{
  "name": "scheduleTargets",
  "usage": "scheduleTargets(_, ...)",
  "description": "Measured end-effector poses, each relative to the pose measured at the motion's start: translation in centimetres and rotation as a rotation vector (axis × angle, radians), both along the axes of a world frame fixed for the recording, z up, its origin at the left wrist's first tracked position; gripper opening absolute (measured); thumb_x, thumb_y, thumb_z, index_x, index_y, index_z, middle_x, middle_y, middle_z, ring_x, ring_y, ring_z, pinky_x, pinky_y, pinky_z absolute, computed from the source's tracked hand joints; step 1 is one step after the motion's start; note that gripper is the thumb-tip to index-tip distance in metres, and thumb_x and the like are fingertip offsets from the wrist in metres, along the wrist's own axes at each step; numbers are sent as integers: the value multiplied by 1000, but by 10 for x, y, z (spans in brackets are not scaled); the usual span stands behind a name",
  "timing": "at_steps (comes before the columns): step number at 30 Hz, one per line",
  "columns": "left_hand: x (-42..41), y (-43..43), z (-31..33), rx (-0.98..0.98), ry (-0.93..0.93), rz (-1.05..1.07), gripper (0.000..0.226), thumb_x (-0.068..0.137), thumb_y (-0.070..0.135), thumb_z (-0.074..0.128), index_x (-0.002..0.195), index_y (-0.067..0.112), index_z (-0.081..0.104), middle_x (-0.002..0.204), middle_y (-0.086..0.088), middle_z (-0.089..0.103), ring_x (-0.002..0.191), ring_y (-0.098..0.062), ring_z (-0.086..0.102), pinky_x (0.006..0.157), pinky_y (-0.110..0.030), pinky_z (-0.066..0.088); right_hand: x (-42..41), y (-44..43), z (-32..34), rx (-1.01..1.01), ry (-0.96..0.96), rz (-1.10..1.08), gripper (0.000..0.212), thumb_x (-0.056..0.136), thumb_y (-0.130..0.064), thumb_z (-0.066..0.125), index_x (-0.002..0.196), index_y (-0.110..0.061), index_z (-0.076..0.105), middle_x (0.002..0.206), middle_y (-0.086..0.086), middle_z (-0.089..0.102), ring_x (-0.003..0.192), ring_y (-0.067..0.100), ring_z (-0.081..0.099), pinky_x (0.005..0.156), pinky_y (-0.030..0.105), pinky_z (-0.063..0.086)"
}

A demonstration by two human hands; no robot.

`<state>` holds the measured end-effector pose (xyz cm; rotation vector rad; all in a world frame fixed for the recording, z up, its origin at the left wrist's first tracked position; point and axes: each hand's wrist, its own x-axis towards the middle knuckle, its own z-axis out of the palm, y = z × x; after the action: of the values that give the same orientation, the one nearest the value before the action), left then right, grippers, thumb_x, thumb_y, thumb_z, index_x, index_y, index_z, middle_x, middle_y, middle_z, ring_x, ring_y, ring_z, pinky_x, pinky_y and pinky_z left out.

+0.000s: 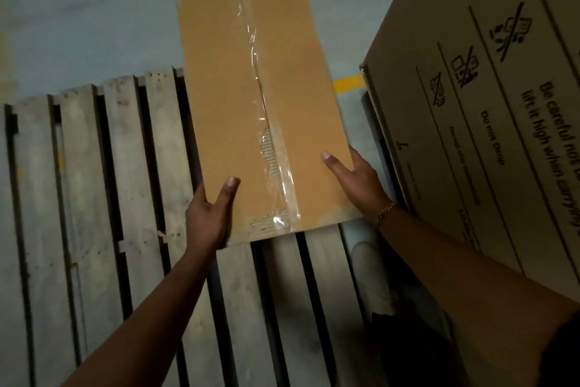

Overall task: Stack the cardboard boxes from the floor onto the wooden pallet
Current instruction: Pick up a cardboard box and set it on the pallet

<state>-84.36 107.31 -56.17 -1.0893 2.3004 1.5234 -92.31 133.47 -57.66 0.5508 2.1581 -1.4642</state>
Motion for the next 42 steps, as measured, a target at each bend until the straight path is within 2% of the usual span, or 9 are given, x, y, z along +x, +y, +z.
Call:
scheduleTargets(2,0,3,-6,4,-14,4,87,79,82,63,145,26,53,128,5,69,107,-14,69,95,-45,59,-2,7,-5,4,-4,-14,69,82,-71,67,136,-29,63,126,-12,69,119,13,64,108,38,50)
scheduleTargets(6,2,11,-17,24,-18,-1,83,80,82,63,145,32,52,129,8,69,112,-16,69,98,-49,58,-5,14,-17,-5,-1,4,47,93,-55,68,134,-33,62,118,-16,69,114,8,64,108,35,50)
scheduleTargets(16,-1,18,-34,105,-11,91,73,88,64,66,149,27,48,133,5,64,118,-18,64,104,-46,53,-8,15,-31,-51,-3,20,61,90,-56,71,142,-29,57,129,-9,67,117,12,63,104,36,51)
scheduleTargets(23,-32,-3,-33,107,16,51,85,76,81,67,144,32,53,132,8,67,118,-18,66,104,-49,54,-44,5,-27,-74,33,55,67,82,-67,71,136,-29,61,124,-9,70,114,13,67,104,44,54)
scheduleTargets(26,-45,-12,-30,121,9,3,74,78,81,65,137,39,52,131,8,67,117,-19,67,102,-50,55,-61,-1,-28,-63,38,85,78,76,-76,66,138,-31,60,127,-10,69,117,13,65,106,43,53)
scheduleTargets(31,-52,-19,-36,126,3,-2,81,83,77,65,147,32,49,132,4,66,117,-22,67,102,-50,55,-75,-2,-39,-45,-36,132,78,95,-76,42,156,-28,41,154,-2,50,140,21,47,120,47,37)
scheduleTargets(34,-53,-19,-40,150,19,1,75,86,72,65,147,31,49,133,4,66,116,-21,67,101,-47,56,-80,-1,-43,-80,-89,142,117,63,-103,39,156,-33,39,157,-3,46,143,20,44,122,50,33)
scheduleTargets(36,-52,-17,-40,166,22,-3,69,92,65,63,148,29,47,132,2,66,114,-20,68,95,-40,58,-81,4,-52,-106,-103,129,136,42,-110,41,156,-35,39,157,-5,46,144,20,44,122,50,32)
scheduleTargets(42,-41,-18,-37,220,-20,-24,63,96,61,60,149,31,44,129,1,65,109,-20,69,88,-37,59,-70,11,-55,-153,-148,120,137,41,-109,46,157,-37,36,158,-5,45,145,20,42,123,51,30)
